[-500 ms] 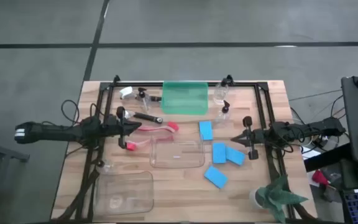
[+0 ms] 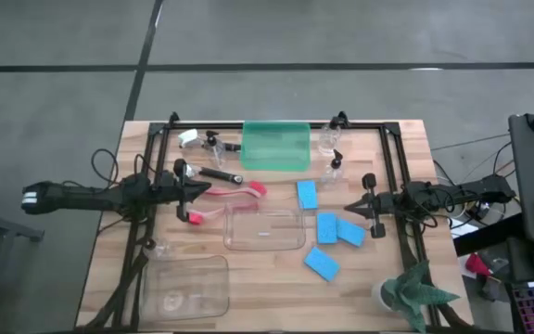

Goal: Pick & Place Kitchen Sink Supplies

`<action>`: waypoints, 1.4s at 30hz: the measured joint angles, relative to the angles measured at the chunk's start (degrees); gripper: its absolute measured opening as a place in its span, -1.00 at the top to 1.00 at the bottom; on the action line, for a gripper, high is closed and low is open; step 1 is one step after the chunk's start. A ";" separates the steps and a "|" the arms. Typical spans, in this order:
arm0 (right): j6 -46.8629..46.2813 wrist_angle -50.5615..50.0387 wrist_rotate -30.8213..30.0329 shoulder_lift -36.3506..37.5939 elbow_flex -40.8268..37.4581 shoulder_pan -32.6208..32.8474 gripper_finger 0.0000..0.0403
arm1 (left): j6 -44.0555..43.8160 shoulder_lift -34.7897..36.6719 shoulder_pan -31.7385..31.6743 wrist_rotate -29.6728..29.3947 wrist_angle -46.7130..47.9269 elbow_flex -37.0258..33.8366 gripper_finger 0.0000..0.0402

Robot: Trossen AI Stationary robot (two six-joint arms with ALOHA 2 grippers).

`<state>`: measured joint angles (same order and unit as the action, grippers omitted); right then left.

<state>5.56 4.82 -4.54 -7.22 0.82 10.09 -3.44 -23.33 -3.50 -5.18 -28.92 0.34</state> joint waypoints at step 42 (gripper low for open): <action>-14.01 0.13 1.26 0.01 0.00 0.04 0.96 | 0.00 0.00 -0.01 -0.01 0.01 0.00 0.96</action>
<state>-8.45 4.95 -3.28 -7.22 0.83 10.13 -3.44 -23.33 -3.51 -5.19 -28.91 0.34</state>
